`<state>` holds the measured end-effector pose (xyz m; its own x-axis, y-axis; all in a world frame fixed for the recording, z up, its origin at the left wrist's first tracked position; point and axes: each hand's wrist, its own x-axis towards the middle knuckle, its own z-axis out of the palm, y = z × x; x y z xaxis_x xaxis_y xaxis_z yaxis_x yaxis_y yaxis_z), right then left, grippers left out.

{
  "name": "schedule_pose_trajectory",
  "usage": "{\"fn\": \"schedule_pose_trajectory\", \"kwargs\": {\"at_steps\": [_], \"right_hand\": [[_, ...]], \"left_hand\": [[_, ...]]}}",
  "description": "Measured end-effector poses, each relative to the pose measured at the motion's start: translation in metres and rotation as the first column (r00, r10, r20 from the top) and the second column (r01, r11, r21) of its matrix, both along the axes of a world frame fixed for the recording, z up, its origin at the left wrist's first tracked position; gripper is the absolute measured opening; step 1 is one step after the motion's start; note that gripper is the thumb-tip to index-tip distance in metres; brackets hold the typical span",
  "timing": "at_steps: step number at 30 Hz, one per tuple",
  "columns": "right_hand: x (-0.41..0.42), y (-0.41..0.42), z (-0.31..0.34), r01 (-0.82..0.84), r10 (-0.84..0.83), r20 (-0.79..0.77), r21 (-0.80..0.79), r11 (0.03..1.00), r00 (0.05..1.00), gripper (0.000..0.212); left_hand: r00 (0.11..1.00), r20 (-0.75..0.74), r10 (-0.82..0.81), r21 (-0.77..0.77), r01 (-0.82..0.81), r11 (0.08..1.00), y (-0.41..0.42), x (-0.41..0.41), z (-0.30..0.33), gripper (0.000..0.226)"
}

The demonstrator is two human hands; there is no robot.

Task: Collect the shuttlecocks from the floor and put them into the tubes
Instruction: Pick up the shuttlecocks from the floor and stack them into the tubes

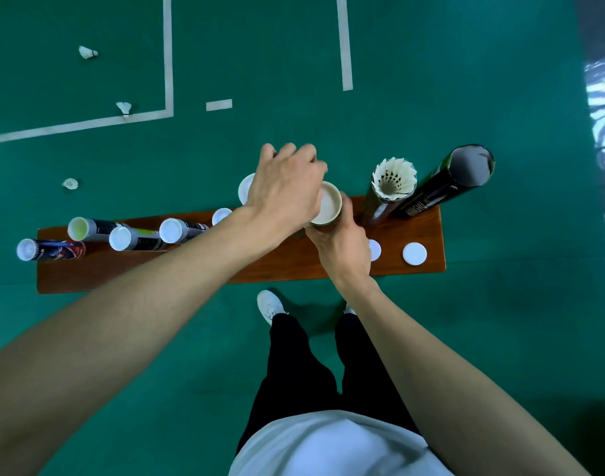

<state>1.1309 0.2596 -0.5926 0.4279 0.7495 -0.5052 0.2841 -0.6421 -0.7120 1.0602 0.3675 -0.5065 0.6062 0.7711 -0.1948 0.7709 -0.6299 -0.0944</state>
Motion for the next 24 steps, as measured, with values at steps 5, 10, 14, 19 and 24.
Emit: {"fn": "schedule_pose_trajectory", "kwargs": {"at_steps": [5,10,14,19,24], "right_hand": [[-0.001,0.003,0.004,-0.016,0.016,-0.016,-0.008,1.000,1.000,0.071],[-0.001,-0.003,0.007,0.037,-0.034,-0.065,0.049,0.998,0.997,0.067],[-0.002,-0.002,0.006,0.049,-0.046,-0.038,0.071,0.996,0.998,0.063],[-0.004,0.000,0.003,0.049,-0.047,-0.029,0.079,0.996,0.998,0.062],[-0.003,0.005,-0.003,0.070,-0.068,-0.021,0.086,0.994,0.997,0.057]], "left_hand": [[0.969,0.220,0.110,-0.084,-0.093,0.992,-0.005,0.023,-0.006,0.039],[0.976,0.089,0.200,-0.109,-0.190,0.976,-0.006,0.038,-0.039,0.035],[0.953,0.180,0.245,-0.168,-0.215,0.962,-0.009,0.035,-0.051,0.026],[0.929,0.226,0.292,-0.165,-0.258,0.952,-0.008,0.033,-0.057,0.022],[0.901,0.288,0.323,-0.183,-0.280,0.942,-0.004,0.038,-0.058,0.027]]}}
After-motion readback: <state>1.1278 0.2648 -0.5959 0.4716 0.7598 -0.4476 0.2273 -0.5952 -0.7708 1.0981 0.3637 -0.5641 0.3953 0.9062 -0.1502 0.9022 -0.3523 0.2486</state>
